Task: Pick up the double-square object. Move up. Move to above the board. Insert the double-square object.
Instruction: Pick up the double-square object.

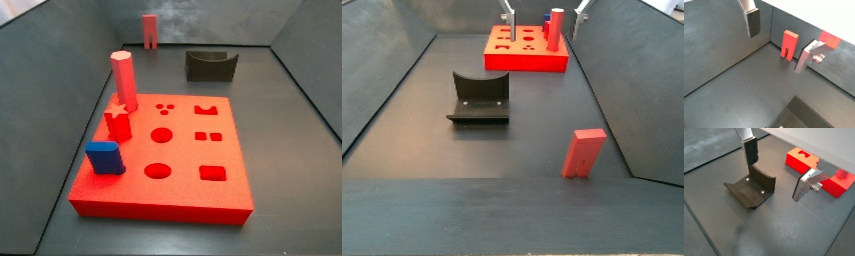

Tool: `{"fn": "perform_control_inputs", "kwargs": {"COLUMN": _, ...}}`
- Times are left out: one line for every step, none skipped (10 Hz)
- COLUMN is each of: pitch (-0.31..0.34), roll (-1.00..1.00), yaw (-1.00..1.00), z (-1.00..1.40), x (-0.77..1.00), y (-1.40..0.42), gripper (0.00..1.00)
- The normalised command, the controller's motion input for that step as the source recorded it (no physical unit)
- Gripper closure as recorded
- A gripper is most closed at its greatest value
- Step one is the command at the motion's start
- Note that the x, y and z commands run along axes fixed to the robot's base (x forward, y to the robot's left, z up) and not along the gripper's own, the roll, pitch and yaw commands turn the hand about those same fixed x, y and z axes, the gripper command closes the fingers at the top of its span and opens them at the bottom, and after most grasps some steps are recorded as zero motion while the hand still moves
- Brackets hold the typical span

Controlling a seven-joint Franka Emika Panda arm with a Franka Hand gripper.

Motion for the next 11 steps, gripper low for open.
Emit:
{"fn": "perform_control_inputs", "kwargs": {"pitch": -0.071, "roll": -0.04, "yaw": 0.00, "z": -0.08, "x": -0.19, "y": 0.57, "gripper": 0.00}}
{"fn": "perform_control_inputs", "kwargs": {"pitch": -0.114, "roll": -0.06, "yaw": 0.04, "z": -0.24, "x": -0.31, "y": 0.94, "gripper": 0.00}}
{"fn": "perform_control_inputs", "kwargs": {"pitch": -0.129, "roll": -0.06, "yaw": 0.02, "z": -0.27, "x": -0.31, "y": 0.99, "gripper": 0.00}}
{"fn": "perform_control_inputs", "kwargs": {"pitch": -0.137, "roll": -0.04, "yaw": 0.01, "z": -0.35, "x": -0.34, "y": 0.99, "gripper": 0.00}}
{"fn": "perform_control_inputs", "kwargs": {"pitch": -0.154, "roll": -0.02, "yaw": 0.02, "z": -0.43, "x": -0.32, "y": 1.00, "gripper": 0.00}}
{"fn": "perform_control_inputs", "kwargs": {"pitch": -0.171, "roll": 0.00, "yaw": 0.04, "z": -0.53, "x": -0.31, "y": 0.99, "gripper": 0.00}}
{"fn": "perform_control_inputs", "kwargs": {"pitch": -0.190, "roll": 0.00, "yaw": 0.05, "z": -0.59, "x": -0.30, "y": 0.99, "gripper": 0.00}}
{"fn": "perform_control_inputs", "kwargs": {"pitch": -0.161, "roll": -0.04, "yaw": 0.04, "z": -0.40, "x": -0.18, "y": 0.76, "gripper": 0.00}}
{"fn": "perform_control_inputs", "kwargs": {"pitch": 0.010, "roll": 0.00, "yaw": 0.18, "z": 0.00, "x": 0.13, "y": 0.07, "gripper": 0.00}}
{"fn": "perform_control_inputs", "kwargs": {"pitch": 0.000, "roll": 0.00, "yaw": 0.00, "z": -0.03, "x": 0.00, "y": 0.00, "gripper": 0.00}}
{"fn": "perform_control_inputs", "kwargs": {"pitch": -0.031, "roll": -0.01, "yaw": 0.00, "z": -0.11, "x": 0.00, "y": 0.00, "gripper": 0.00}}
